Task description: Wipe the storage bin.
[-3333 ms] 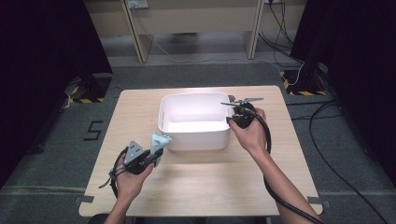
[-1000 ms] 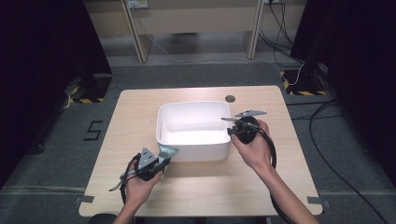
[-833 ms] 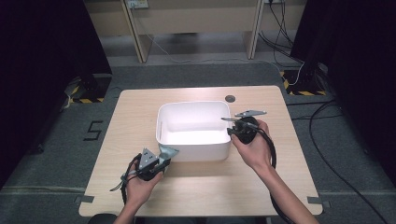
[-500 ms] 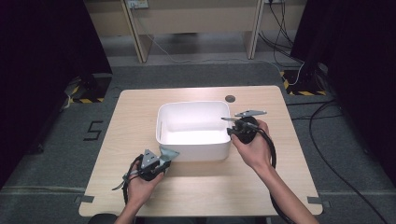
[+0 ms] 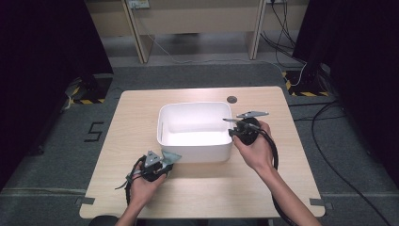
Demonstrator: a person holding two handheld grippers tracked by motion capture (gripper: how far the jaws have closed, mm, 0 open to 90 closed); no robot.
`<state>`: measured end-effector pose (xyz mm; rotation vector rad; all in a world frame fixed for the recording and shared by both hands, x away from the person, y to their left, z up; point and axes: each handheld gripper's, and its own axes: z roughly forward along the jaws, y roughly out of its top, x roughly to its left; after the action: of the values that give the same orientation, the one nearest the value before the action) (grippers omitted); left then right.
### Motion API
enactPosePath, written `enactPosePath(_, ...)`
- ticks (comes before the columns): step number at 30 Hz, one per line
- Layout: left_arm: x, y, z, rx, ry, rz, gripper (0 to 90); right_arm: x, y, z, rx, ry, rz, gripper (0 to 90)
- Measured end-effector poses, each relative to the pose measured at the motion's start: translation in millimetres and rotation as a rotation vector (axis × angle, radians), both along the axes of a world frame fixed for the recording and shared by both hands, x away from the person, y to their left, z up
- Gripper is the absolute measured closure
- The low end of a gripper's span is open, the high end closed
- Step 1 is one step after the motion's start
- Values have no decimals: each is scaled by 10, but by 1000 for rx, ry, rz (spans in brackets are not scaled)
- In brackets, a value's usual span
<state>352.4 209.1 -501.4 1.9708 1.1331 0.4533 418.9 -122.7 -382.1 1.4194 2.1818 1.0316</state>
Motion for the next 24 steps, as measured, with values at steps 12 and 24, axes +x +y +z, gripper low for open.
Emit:
enactPosePath(12, -11, -65, -25, 20, -23, -31, 770, -1, 1, 0, -2, -1, -1, 760)
enactPosePath(24, 1, -213, -24, 20, -24, -59, 769, 0, 4, -2, 4, 2, -4, 760)
